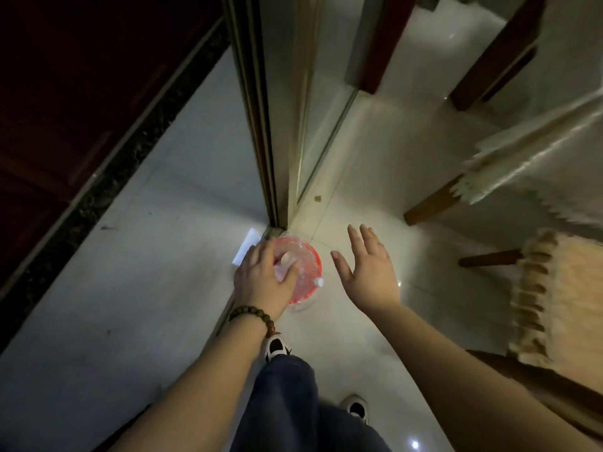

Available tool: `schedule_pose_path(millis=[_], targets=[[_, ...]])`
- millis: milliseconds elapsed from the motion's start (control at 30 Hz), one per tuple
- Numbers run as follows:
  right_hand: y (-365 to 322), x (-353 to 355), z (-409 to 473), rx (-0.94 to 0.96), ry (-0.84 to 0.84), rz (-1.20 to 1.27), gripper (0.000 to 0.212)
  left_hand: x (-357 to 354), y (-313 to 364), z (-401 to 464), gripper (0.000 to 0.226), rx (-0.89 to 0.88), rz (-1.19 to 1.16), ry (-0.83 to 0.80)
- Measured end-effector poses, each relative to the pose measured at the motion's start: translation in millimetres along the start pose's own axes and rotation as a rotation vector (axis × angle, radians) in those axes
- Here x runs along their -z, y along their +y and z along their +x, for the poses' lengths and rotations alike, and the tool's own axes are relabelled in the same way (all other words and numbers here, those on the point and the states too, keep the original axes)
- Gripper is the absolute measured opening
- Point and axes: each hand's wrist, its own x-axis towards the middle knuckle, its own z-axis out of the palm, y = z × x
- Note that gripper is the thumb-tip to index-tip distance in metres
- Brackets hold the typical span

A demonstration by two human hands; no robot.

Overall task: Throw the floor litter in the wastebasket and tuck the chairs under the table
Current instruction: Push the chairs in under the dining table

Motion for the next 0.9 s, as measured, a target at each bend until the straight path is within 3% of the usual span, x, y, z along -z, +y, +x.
schedule_pose_path(millis=[300,600,900], targets=[[40,138,-111,-0.295,0.279,0.062,0.063,26,138,-58,0.064,-0.273,-0.009,-0.144],[128,185,-246,-0.541,0.435,0.147,0.062,-33,235,-160,0.061,-0.536,0.037,-0.251],[263,201,-456,-0.611,0.522,0.223,0.059,-126,315,-356,0.063,-0.629,0.060,-0.331]])
